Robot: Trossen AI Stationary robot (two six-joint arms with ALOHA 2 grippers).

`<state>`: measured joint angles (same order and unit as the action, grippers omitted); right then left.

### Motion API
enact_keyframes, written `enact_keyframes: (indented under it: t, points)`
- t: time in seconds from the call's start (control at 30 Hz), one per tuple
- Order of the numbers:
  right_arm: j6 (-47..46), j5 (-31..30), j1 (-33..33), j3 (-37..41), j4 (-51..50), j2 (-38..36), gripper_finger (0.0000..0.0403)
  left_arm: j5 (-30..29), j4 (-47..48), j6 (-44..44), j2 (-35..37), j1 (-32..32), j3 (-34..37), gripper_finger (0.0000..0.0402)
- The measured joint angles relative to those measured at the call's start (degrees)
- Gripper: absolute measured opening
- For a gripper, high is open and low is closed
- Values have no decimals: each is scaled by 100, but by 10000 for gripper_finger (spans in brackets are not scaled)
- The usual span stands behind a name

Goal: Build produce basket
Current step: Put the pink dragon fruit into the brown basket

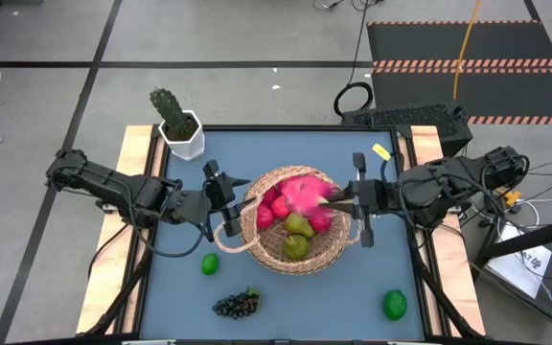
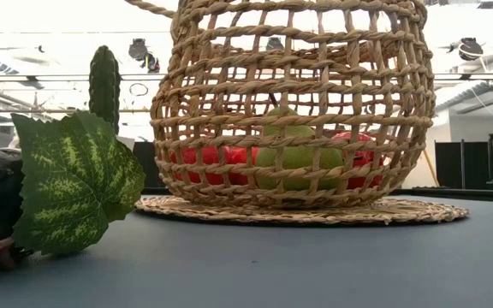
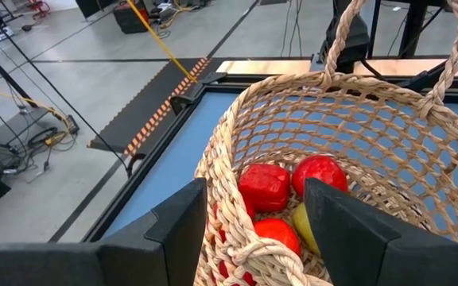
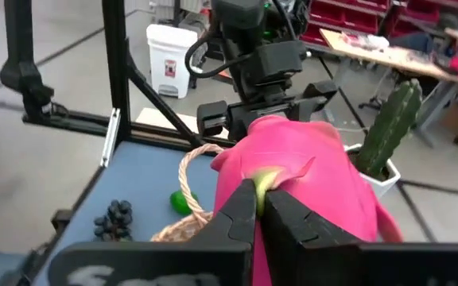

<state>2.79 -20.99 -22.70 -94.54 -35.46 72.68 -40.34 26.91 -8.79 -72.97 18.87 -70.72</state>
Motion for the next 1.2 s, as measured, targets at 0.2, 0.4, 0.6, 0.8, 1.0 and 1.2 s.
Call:
enact_keyframes:
  t: [0.2,0.4,0.6,0.8,1.0,1.2]
  points:
    - [-468,1,171,16,15,70,4,0,-1,-14,0,0,0,212]
    - [-405,30,281,351,351,253,4,60,-1,-12,0,0,0,212]
    - [-381,296,478,655,480,530,4,90,-1,-10,0,0,0,212]
    - [-481,752,602,842,478,759,4,140,1,1,0,0,0,212]
    - [-534,769,697,1108,457,794,4,141,1,3,0,0,0,212]
    - [-579,775,710,1418,518,792,4,142,1,3,0,0,0,212]
